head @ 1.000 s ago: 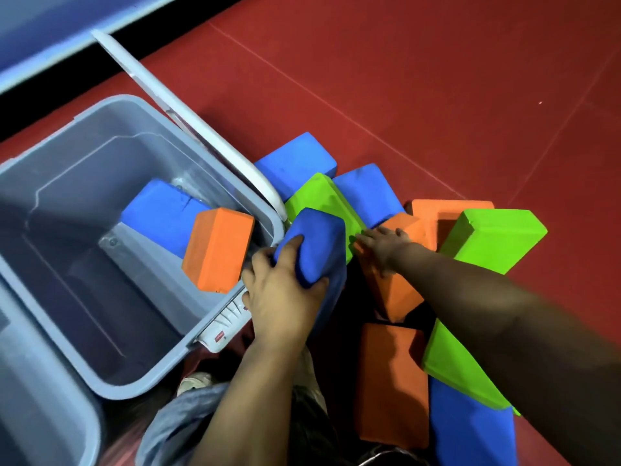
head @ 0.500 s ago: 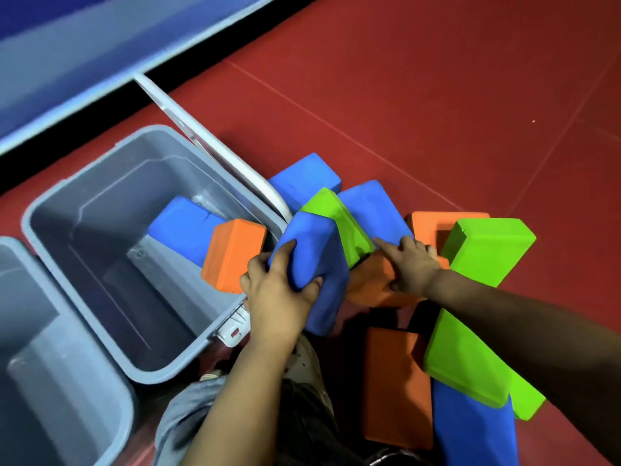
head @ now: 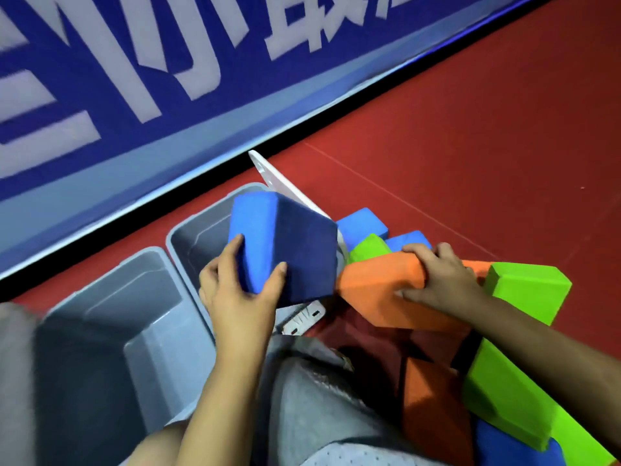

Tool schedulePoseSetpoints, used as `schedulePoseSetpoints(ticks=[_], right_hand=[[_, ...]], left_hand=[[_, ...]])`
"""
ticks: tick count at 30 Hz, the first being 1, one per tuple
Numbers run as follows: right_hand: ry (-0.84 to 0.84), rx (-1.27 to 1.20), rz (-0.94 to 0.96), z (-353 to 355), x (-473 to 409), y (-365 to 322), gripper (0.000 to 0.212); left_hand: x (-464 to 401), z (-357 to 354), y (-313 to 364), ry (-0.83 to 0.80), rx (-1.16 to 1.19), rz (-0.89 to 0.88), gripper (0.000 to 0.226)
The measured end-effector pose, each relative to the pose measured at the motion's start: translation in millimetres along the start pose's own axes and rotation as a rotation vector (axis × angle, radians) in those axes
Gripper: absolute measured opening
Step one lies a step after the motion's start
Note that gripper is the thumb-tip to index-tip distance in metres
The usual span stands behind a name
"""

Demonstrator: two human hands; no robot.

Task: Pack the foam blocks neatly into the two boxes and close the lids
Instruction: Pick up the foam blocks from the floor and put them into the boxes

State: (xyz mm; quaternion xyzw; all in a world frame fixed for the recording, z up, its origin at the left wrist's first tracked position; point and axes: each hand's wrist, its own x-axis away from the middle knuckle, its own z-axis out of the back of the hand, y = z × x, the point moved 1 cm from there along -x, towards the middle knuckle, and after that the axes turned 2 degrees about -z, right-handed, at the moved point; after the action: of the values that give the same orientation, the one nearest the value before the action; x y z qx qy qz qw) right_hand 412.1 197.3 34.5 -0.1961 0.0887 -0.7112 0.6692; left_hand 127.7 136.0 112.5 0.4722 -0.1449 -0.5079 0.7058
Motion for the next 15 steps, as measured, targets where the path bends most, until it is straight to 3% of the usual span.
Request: schedulePoseSetpoints(ticks=[5,10,15], right_hand=[[-0.042,-0.291,0.018,7,20,-41,0.084],[0.022,-0.378,-0.012,3,35,-69,0.083],[0.085,-0.496,-0.051,6,26,-111,0.08]], left_hand=[[-19,42,-14,0.143,-0.112,0.043,0.066],[-43,37,-41,-0.002,-0.126,0.09,0.075],[-39,50,-37,-0.044,-0.07,-0.027,0.071]])
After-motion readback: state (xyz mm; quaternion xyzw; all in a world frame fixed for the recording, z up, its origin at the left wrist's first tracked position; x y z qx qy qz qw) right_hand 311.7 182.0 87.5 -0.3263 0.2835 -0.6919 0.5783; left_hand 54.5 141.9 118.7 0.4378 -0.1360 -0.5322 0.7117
